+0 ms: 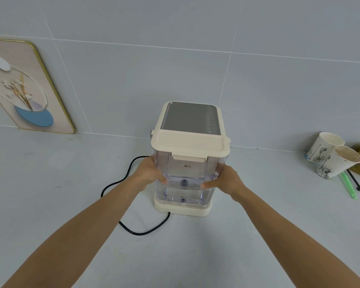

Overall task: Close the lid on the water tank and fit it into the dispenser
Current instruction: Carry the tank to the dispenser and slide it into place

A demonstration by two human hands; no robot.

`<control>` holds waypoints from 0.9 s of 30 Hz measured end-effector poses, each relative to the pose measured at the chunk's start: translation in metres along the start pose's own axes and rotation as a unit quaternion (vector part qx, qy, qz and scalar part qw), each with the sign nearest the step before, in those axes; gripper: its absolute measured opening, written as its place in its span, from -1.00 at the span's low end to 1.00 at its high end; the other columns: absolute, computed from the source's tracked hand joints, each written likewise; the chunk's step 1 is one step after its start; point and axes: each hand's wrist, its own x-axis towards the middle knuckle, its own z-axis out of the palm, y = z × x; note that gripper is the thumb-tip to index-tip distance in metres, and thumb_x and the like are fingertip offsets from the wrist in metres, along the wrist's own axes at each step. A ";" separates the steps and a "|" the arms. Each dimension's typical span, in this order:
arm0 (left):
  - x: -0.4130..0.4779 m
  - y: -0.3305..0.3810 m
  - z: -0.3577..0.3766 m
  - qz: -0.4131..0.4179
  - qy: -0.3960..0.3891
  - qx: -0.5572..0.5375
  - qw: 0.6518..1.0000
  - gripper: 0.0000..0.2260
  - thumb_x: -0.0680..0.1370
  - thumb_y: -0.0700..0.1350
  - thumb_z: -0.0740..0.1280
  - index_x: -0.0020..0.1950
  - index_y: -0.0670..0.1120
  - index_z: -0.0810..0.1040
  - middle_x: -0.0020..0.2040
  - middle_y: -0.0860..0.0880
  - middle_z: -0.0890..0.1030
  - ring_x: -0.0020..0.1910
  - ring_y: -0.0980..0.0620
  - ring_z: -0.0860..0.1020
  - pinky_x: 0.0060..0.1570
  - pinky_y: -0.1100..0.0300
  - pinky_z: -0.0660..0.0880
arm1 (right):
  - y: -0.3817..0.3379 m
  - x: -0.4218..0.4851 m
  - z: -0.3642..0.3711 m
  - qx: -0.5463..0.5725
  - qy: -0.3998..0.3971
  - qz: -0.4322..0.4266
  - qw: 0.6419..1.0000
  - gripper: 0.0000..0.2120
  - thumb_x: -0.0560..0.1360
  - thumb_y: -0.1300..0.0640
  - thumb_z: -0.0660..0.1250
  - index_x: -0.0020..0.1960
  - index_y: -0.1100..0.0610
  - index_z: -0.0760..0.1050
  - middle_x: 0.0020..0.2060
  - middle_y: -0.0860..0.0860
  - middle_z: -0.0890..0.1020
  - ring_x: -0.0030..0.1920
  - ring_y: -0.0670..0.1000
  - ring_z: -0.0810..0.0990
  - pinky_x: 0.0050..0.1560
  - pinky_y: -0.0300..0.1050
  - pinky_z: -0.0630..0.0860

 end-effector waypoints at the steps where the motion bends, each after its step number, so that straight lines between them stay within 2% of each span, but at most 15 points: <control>1: 0.000 -0.001 0.000 0.000 0.002 0.001 1.000 -0.37 0.29 -0.55 0.38 0.32 -0.23 0.40 0.21 -0.08 0.51 0.07 0.03 0.40 -0.04 0.22 0.40 | 0.000 0.000 0.000 0.001 0.000 0.001 1.000 -0.31 0.17 0.15 0.57 0.26 0.17 0.43 0.19 0.07 0.58 0.16 0.11 0.51 0.01 -0.14 0.38; 3: 0.001 -0.002 0.000 -0.004 -0.001 0.001 1.000 -0.38 0.30 -0.56 0.38 0.32 -0.23 0.39 0.13 -0.03 0.49 0.07 0.05 0.39 -0.01 0.23 0.39 | 0.000 0.001 0.001 0.002 0.001 0.003 1.000 -0.31 0.16 0.15 0.57 0.25 0.17 0.43 0.18 0.06 0.58 0.14 0.09 0.51 0.00 -0.15 0.39; 6: 0.000 -0.004 -0.001 0.000 -0.010 0.003 1.000 -0.40 0.30 -0.56 0.37 0.30 -0.24 0.41 0.05 0.00 0.49 0.04 0.04 0.41 -0.27 0.39 0.38 | 0.002 0.001 0.003 0.001 0.001 0.010 1.000 -0.30 0.15 0.15 0.58 0.24 0.16 0.43 0.18 0.06 0.58 0.10 0.07 0.51 -0.01 -0.14 0.39; 10: 0.002 -0.006 -0.001 -0.003 -0.011 0.007 1.000 -0.43 0.30 -0.56 0.36 0.26 -0.22 0.44 -0.16 0.10 0.52 0.03 0.02 0.42 -0.27 0.39 0.36 | 0.003 0.001 0.004 0.004 0.001 0.011 1.000 -0.30 0.16 0.17 0.57 0.25 0.15 0.43 0.18 0.06 0.58 0.10 0.07 0.50 0.00 -0.15 0.38; 12: 0.002 -0.006 -0.001 -0.002 -0.011 0.012 1.000 -0.45 0.30 -0.55 0.37 0.22 -0.18 0.46 -0.19 0.13 0.49 0.03 0.03 0.41 -0.28 0.39 0.35 | 0.003 0.001 0.004 0.003 0.002 0.012 1.000 -0.31 0.16 0.16 0.57 0.25 0.16 0.43 0.17 0.06 0.58 0.11 0.08 0.50 0.00 -0.15 0.39; 16: 0.002 -0.007 0.000 0.002 -0.009 0.012 1.000 -0.43 0.30 -0.56 0.36 0.26 -0.23 0.44 0.03 0.03 0.51 0.06 0.05 0.40 -0.26 0.37 0.35 | 0.004 0.001 0.005 -0.003 0.006 0.016 1.000 -0.32 0.16 0.15 0.57 0.23 0.17 0.43 0.13 0.08 0.59 0.07 0.09 0.51 -0.03 -0.14 0.39; 21: 0.004 -0.010 -0.001 -0.004 -0.004 0.015 1.000 -0.40 0.29 -0.55 0.37 0.29 -0.24 0.44 0.07 -0.06 0.52 0.04 0.02 0.42 -0.09 0.25 0.39 | 0.004 0.002 0.006 -0.006 0.008 0.019 1.000 -0.32 0.16 0.16 0.57 0.24 0.17 0.43 0.14 0.08 0.59 0.07 0.09 0.51 -0.03 -0.14 0.38; 24: 0.003 -0.010 -0.001 -0.003 -0.003 0.012 1.000 -0.39 0.29 -0.56 0.37 0.31 -0.24 0.42 0.17 -0.14 0.55 0.06 0.02 0.42 0.03 0.22 0.35 | 0.003 0.001 0.006 -0.005 0.007 0.022 1.000 -0.32 0.16 0.16 0.57 0.24 0.17 0.43 0.14 0.09 0.59 0.08 0.09 0.50 -0.03 -0.14 0.38; 27: 0.000 -0.007 0.001 -0.001 -0.004 0.012 1.000 -0.37 0.31 -0.54 0.37 0.35 -0.23 0.36 0.14 -0.07 0.54 0.04 0.06 0.42 -0.07 0.30 0.41 | 0.002 -0.002 0.006 -0.005 0.010 0.025 1.000 -0.34 0.16 0.16 0.57 0.21 0.19 0.44 0.14 0.10 0.59 0.12 0.12 0.52 -0.02 -0.14 0.40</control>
